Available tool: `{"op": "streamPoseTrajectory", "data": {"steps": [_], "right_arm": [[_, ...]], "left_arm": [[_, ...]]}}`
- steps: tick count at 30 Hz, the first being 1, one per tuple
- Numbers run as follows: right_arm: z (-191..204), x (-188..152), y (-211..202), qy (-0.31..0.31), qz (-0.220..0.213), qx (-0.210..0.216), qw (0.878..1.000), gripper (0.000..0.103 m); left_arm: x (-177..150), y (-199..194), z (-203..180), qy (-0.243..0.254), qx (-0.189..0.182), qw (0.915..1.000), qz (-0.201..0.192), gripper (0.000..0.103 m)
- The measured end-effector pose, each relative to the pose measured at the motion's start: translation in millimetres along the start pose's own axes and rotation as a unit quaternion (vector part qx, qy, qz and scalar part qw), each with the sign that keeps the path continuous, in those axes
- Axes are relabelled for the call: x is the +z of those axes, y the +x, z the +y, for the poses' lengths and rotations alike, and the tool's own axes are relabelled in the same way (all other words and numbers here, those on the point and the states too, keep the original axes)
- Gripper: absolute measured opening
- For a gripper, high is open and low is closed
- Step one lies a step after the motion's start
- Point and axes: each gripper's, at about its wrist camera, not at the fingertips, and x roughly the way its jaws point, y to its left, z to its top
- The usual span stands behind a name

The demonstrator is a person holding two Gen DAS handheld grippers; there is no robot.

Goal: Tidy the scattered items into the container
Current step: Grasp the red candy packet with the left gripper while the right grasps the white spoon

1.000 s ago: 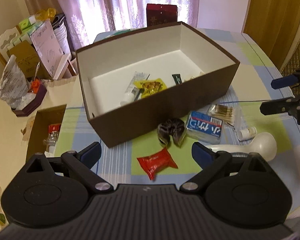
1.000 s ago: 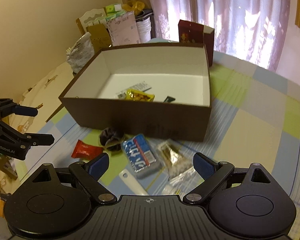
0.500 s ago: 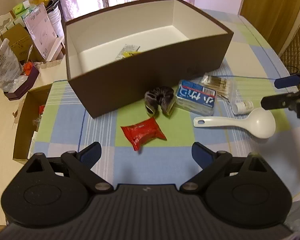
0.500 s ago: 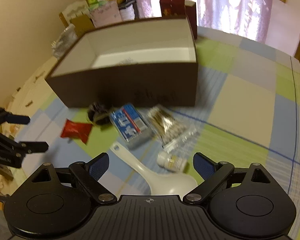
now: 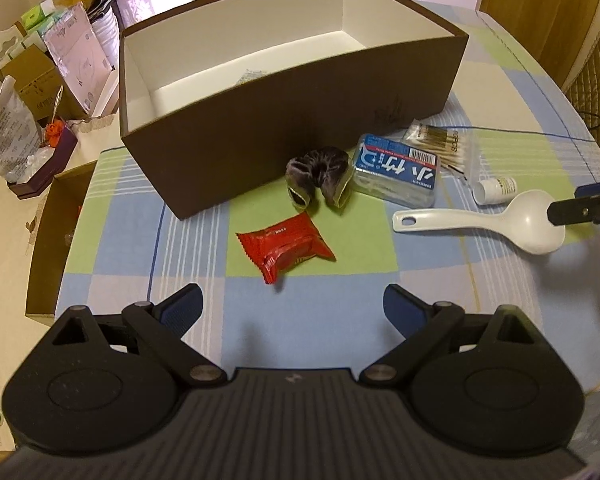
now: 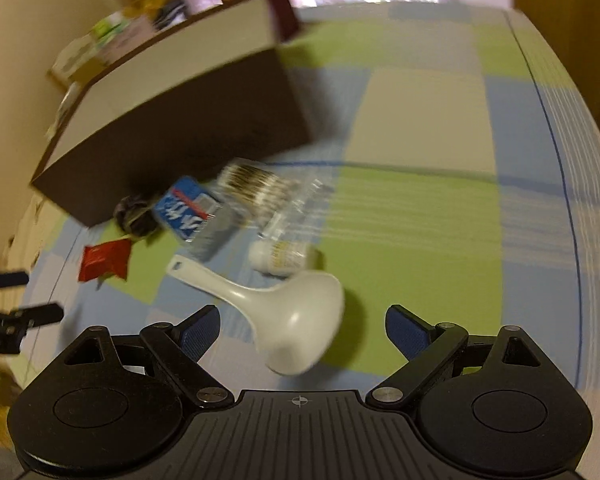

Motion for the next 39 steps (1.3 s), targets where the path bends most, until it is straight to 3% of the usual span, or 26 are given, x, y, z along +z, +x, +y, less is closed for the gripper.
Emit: {"op": "streamPoseTrajectory", "data": {"steps": [1,2,4,7,14,15,16,17,20,26,31,35,39], "right_arm": [[-5,-2,2,0.018,-0.002,0.002,1.000,0.095],[-11,-4,4,0.034,-0.004,0.006,0.999,0.078],[-21,-7,13,0.071,0.007,0.020,0.997,0.052],[-32,-13,22,0.118,0.008,0.041,0.992,0.052],[-29,-11,24,0.107,-0.008,0.035,0.994,0.052],[-28,-12,25,0.101,-0.009,0.031,0.994,0.048],[-26,-13,27,0.091,-0.008,0.025,0.995,0.030],[-25,-14,29,0.082,-0.003,0.020,0.996,0.020],[-26,-18,29,0.078,0.000,0.019,0.997,0.011],[-36,-23,20,0.095,0.004,0.010,0.995,0.009],[-47,-27,7,0.126,-0.003,-0.012,0.992,0.009],[-59,-32,-3,0.166,-0.015,-0.037,0.985,0.009],[-69,-39,-12,0.200,-0.023,-0.048,0.978,0.009]], "left_arm": [[-1,1,0,0.001,0.000,1.0000,0.001,0.095],[-2,2,0,0.002,0.000,1.0000,0.001,0.095],[-4,5,1,0.004,-0.001,1.0000,0.003,0.095],[-6,8,2,0.007,0.000,1.0000,0.003,0.095],[-6,13,5,0.018,0.002,0.9998,0.000,0.095],[-6,14,6,0.020,0.002,0.9998,0.000,0.095],[-6,15,6,0.023,0.003,0.9997,-0.001,0.095],[-6,16,6,0.027,0.003,0.9996,-0.002,0.095],[-5,20,7,0.038,0.004,0.9993,-0.004,0.095],[-1,27,13,0.074,0.005,0.9968,-0.028,0.094],[5,38,14,0.157,0.001,0.9851,-0.071,0.090],[8,49,12,0.213,-0.035,0.9727,-0.086,0.085],[9,64,10,0.232,-0.061,0.9681,-0.070,0.078]]}}
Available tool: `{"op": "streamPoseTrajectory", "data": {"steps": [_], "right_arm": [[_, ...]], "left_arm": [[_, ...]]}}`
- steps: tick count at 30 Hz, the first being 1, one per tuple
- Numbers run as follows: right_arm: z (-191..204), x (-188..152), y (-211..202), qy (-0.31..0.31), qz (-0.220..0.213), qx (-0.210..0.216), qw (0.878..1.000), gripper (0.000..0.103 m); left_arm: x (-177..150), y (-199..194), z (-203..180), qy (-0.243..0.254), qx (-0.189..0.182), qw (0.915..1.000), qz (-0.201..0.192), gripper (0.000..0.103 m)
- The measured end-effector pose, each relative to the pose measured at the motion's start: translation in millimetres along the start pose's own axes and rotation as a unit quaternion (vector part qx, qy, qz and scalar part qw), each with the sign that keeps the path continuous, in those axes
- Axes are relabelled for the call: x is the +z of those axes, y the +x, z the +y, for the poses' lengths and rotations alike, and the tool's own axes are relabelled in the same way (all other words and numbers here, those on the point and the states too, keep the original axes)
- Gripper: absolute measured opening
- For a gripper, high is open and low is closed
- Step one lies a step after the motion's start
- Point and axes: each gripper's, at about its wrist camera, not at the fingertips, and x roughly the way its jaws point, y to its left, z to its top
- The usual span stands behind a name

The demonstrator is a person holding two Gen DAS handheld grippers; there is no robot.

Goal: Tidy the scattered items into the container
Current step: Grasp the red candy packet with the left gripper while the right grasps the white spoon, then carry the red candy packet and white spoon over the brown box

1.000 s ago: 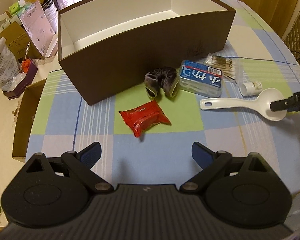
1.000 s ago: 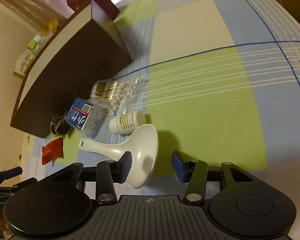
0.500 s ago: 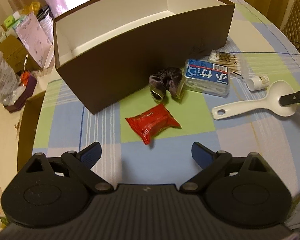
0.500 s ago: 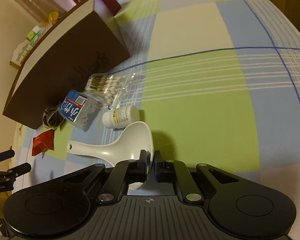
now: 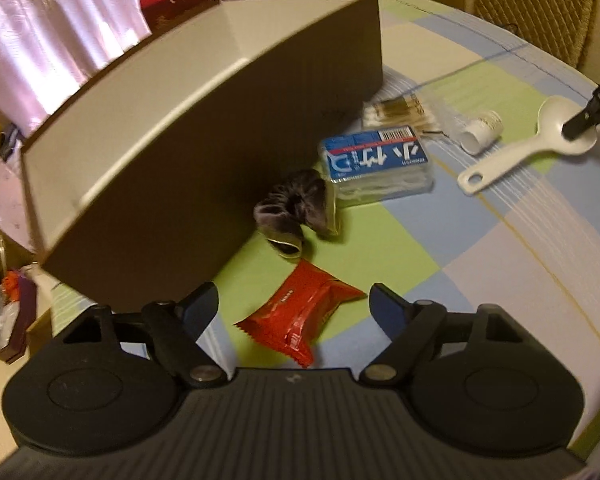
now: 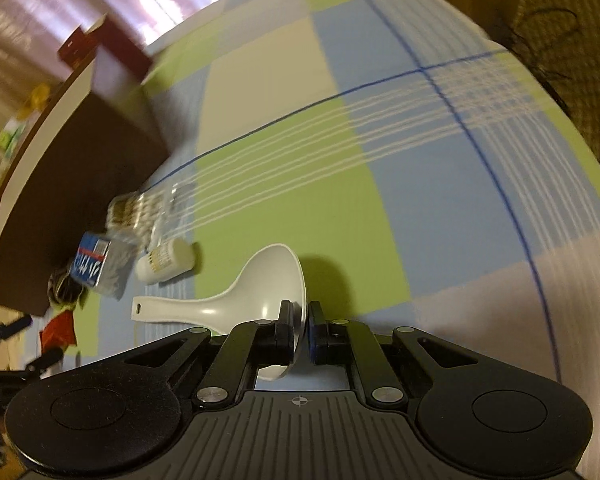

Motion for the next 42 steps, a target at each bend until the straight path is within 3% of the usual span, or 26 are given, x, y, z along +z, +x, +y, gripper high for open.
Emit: {"op": "streamPoseTrajectory", "data": {"steps": [1,5,6,10,14,16,20,23,24,33,42], "right_arm": [[-2,0,-1,0.004,-0.001,-0.002,1.000,0.009],[-6,-2,-4,0.014,0.000,0.000,1.000,0.009],[-6,-3,-4,0.014,0.000,0.001,1.000,0.009],[-6,-3,-3,0.012,0.000,0.004,1.000,0.010],[-5,-2,-1,0.004,0.005,0.008,1.000,0.010],[-3,-2,0,0.001,0.006,0.010,1.000,0.010],[0,-2,2,-0.007,0.010,0.016,1.000,0.010],[3,-4,4,-0.021,0.012,0.020,1.000,0.009],[3,-5,4,-0.018,0.013,0.024,0.999,0.009],[-4,-5,-4,0.045,0.028,0.103,0.993,0.009],[0,4,-13,0.118,0.044,0.205,0.971,0.009]], "left_arm": [[0,4,1,-0.001,-0.004,1.0000,0.005,0.073],[-2,17,9,-0.040,-0.046,0.9976,0.032,0.029],[-3,16,10,-0.053,-0.058,0.9963,0.035,0.027],[-9,8,1,-0.083,-0.092,0.9911,0.050,0.028],[-13,1,-10,-0.098,-0.076,0.9906,0.059,0.042],[-13,1,-11,-0.116,-0.070,0.9891,0.059,0.042],[-9,4,-9,-0.135,-0.061,0.9872,0.059,0.040],[-8,4,-9,-0.138,-0.060,0.9870,0.057,0.025],[-7,4,-9,-0.141,-0.061,0.9865,0.059,0.025],[-7,-12,-11,-0.156,-0.069,0.9832,0.065,0.024],[6,-53,-15,-0.161,-0.044,0.9860,0.010,0.024]]}}
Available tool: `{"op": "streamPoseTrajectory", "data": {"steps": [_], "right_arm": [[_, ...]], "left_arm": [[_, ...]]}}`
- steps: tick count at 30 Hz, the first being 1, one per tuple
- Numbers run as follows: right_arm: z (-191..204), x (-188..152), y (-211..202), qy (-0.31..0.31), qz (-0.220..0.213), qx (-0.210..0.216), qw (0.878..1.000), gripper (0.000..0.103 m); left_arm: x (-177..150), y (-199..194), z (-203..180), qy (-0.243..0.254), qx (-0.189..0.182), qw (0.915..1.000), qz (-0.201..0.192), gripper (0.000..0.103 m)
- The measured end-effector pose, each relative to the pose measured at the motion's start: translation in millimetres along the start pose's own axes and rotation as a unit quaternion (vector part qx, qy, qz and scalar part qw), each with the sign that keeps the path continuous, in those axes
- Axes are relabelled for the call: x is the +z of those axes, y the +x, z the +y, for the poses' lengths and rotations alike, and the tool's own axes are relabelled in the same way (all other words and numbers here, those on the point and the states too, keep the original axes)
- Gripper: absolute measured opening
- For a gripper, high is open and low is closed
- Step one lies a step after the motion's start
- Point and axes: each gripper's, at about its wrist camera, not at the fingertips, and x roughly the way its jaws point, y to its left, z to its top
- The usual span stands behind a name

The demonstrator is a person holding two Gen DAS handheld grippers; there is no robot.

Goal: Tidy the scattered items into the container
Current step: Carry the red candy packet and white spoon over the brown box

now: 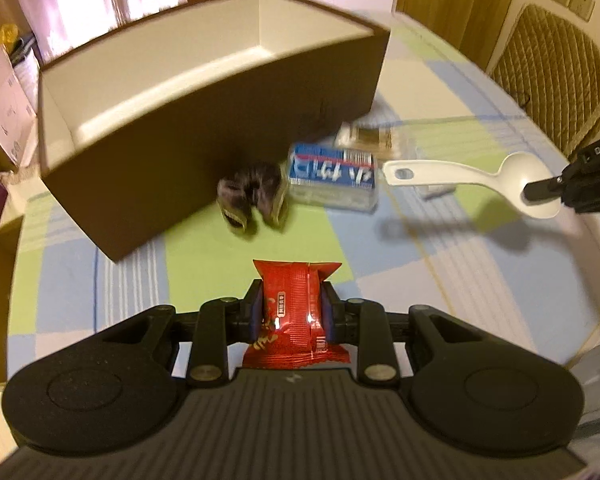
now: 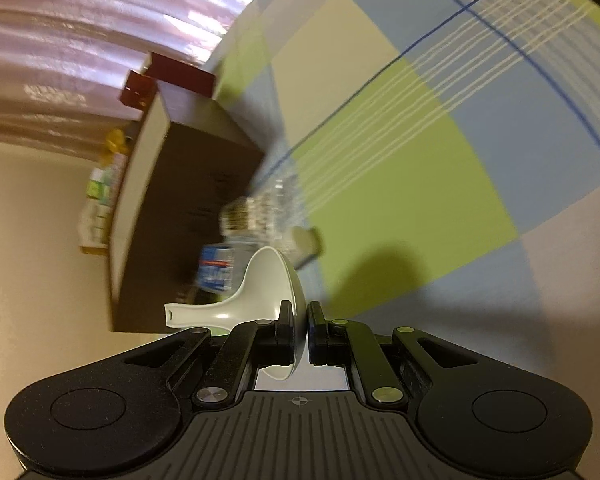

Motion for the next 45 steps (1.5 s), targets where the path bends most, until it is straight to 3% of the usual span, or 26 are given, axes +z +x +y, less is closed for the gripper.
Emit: {"op": "streamPoseTrajectory", "data": {"steps": [7,14,27,34,45], "right_arm": [[23,9,-1,0.012,-0.013,0.043,0.999,0.009],[48,27,8,0.005,-0.032,0.058,0.998,0.009],[118,68,59,-0.014,-0.056,0.079,0.995,0.009],[167,93,108,-0.050,-0.073,0.038,0.995,0.009],[220,131,199,-0.129,-0.077,-0.110,0.983,0.009]], "left_arm": [[13,-30,0,0.001,0.012,0.9987,-0.049,0.024],[27,-47,11,-0.004,0.018,0.9967,-0.079,0.024],[76,-61,59,0.022,0.056,0.9897,-0.130,0.024],[113,-36,94,0.036,0.079,0.9878,-0.129,0.024],[155,36,144,0.031,0.091,0.9932,-0.066,0.024]]}}
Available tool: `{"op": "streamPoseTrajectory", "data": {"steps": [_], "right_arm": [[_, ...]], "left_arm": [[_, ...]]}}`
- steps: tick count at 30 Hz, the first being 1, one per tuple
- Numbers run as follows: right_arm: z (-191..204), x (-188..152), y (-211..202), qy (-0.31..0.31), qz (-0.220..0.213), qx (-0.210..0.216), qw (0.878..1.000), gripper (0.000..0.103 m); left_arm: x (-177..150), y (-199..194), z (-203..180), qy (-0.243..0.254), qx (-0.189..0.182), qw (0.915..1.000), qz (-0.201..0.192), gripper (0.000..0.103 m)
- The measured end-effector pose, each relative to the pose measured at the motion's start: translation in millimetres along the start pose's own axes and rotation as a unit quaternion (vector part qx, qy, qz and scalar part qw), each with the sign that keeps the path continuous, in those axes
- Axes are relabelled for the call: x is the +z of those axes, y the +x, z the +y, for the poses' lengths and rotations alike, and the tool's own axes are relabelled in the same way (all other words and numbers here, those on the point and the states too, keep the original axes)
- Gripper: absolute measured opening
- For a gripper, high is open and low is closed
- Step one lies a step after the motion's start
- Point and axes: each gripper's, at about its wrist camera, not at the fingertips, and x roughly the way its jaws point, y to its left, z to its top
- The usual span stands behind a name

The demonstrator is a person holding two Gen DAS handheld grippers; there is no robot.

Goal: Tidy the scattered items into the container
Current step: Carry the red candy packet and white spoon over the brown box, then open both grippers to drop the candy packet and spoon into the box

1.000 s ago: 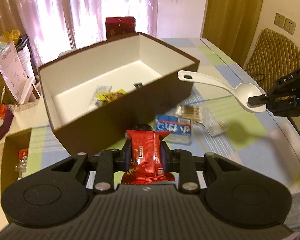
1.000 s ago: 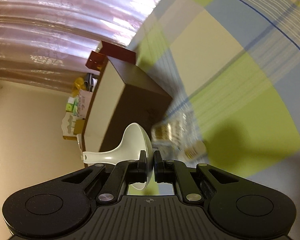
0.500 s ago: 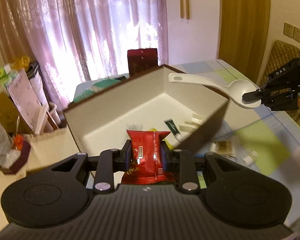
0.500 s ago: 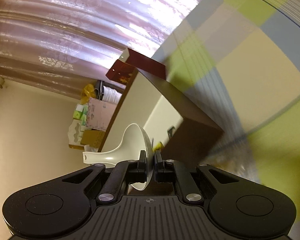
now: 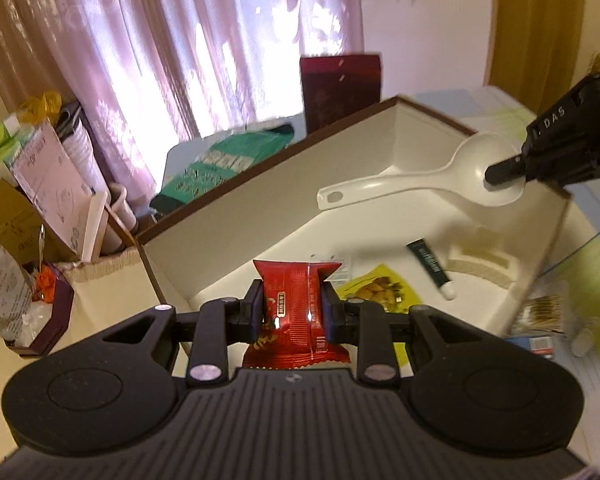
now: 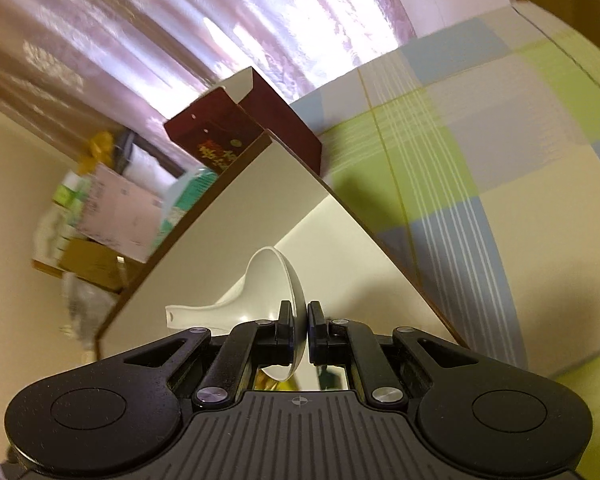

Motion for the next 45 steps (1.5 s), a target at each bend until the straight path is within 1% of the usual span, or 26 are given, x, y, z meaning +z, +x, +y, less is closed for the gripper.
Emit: {"op": "streamPoseTrajectory", "data": {"steps": [7,11,16,19,24,28,30,34,35,36,37,38,39,41,42,45], "right_arm": [[29,7,35,-0.078,-0.003,-0.062,0.995,0.009],[39,9,55,-0.107,-0.002,-0.084,0.991,0.009],[42,10,72,-0.128,0.004,-0.102,0.987,0.009],[43,10,78,-0.144,0.006,-0.110,0.983,0.009],[45,10,83,-0.176,0.016,-0.115,0.978,0.009],[51,7,85,-0.220,0.033,-0.120,0.968,0.010],[52,6,88,-0.234,0.059,-0.109,0.964,0.010],[54,2,86,-0.265,0.082,-0.087,0.957,0.010],[54,0,84,-0.268,0.090,-0.075,0.956,0.023],[54,-1,81,-0.271,0.098,-0.066,0.955,0.049],[54,-3,76,-0.279,0.099,-0.058,0.953,0.086],[55,-6,69,-0.289,0.099,-0.021,0.952,0.086],[56,-10,62,-0.298,0.099,-0.009,0.949,0.086],[60,-18,52,-0.323,0.096,-0.023,0.941,0.086],[60,-20,46,-0.330,0.094,-0.016,0.939,0.086],[56,-25,30,-0.328,0.099,0.006,0.940,0.087]], "left_arm": [[7,55,15,-0.011,0.010,0.9975,0.069,0.024],[10,77,18,-0.013,0.018,0.9950,0.098,0.024],[12,98,17,-0.012,0.027,0.9914,0.128,0.026],[12,104,16,-0.010,0.030,0.9910,0.130,0.027],[13,105,14,-0.013,0.029,0.9909,0.131,0.034],[14,101,12,-0.016,0.027,0.9914,0.127,0.039],[14,98,12,-0.018,0.028,0.9915,0.125,0.040],[15,90,8,-0.024,0.024,0.9920,0.122,0.047],[14,88,6,-0.025,0.024,0.9921,0.120,0.049],[14,85,5,-0.026,0.024,0.9923,0.119,0.051],[14,82,4,-0.028,0.026,0.9924,0.117,0.054],[14,79,4,-0.032,0.034,0.9922,0.116,0.067],[14,76,4,-0.037,0.043,0.9917,0.115,0.073],[13,70,7,-0.044,0.055,0.9916,0.109,0.073],[13,67,9,-0.050,0.056,0.9914,0.108,0.073],[13,56,13,-0.066,0.051,0.9912,0.103,0.074]]}}
